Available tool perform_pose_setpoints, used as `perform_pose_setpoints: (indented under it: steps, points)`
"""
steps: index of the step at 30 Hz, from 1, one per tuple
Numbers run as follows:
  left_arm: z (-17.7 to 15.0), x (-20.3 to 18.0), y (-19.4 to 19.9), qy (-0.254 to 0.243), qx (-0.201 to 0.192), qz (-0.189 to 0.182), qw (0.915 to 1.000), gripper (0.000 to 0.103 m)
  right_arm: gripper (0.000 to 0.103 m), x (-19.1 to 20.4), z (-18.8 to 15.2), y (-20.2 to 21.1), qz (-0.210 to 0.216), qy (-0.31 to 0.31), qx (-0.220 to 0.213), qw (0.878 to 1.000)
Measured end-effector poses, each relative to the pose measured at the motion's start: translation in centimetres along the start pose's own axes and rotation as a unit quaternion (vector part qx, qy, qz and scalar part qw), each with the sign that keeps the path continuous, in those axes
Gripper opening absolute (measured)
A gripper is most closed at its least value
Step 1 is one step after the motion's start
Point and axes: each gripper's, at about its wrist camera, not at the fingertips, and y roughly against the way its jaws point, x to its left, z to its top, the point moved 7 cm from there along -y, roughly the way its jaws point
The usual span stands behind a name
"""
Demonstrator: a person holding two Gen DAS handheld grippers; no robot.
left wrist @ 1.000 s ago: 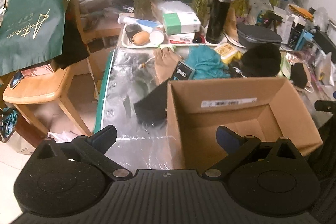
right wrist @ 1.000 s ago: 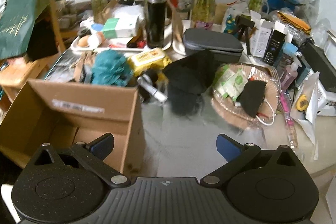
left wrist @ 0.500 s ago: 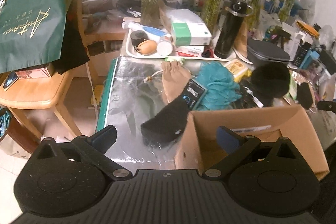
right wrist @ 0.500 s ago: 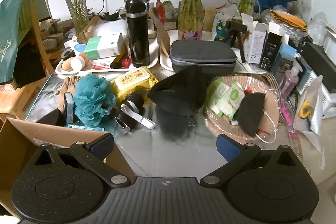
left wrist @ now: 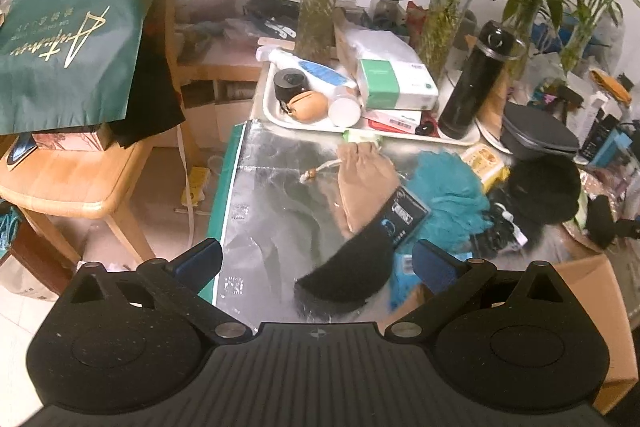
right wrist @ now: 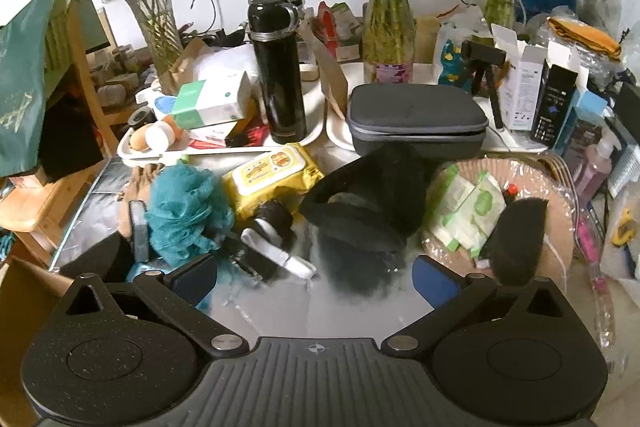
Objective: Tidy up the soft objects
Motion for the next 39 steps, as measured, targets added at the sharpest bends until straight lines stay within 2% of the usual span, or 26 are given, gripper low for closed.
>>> perform_pose_setpoints:
  steps: [5,9,15,21,27,34,37,39]
  points:
    - [1.3,0.3,-1.7,0.021,-0.005,-0.026,0.9994,0.103,0.103,-0.4,0.5,-1.7,0.0,0.034,-0.016,0.999]
    - [2.0,0.6,-3.7,0.026,-0.001,-0.023,0.9994,0.103,0.103,-1.0,0.8,-3.7,-0.013,0.071,-0.021,0.997]
    - [2.1,1.0,-6.3,0.018,-0.005,-0.023,0.9996,0.103,0.103,-2.3,1.2,-7.0,-0.006,0.115,-0.028,0.993]
    - [1.8,0.8,-7.5,-0.017,-0.003,0.011,0.9998,0.103,0.103,-3.8,0.7,-11.1,-0.02,0.177,-0.003,0.984]
    - [1.7,1.2,-7.7,0.012,0.005,-0.019,0.9997,0.103,0.103,-5.2,-0.1,-14.5,-0.012,0.204,0.027,0.979]
    - [1.4,1.3,-8.2,0.032,0.02,-0.034,0.9987,0.103,0.103,-6.7,0.2,-16.9,0.006,0.199,0.035,0.979]
    - [1.2,1.1,-8.4,0.031,0.026,-0.042,0.9983,0.103,0.099,-6.8,0.4,-17.3,0.018,0.196,0.033,0.98]
    - [1.1,1.0,-8.5,0.029,0.029,-0.045,0.9982,0.103,0.08,-6.6,0.4,-17.4,0.022,0.196,0.036,0.98]
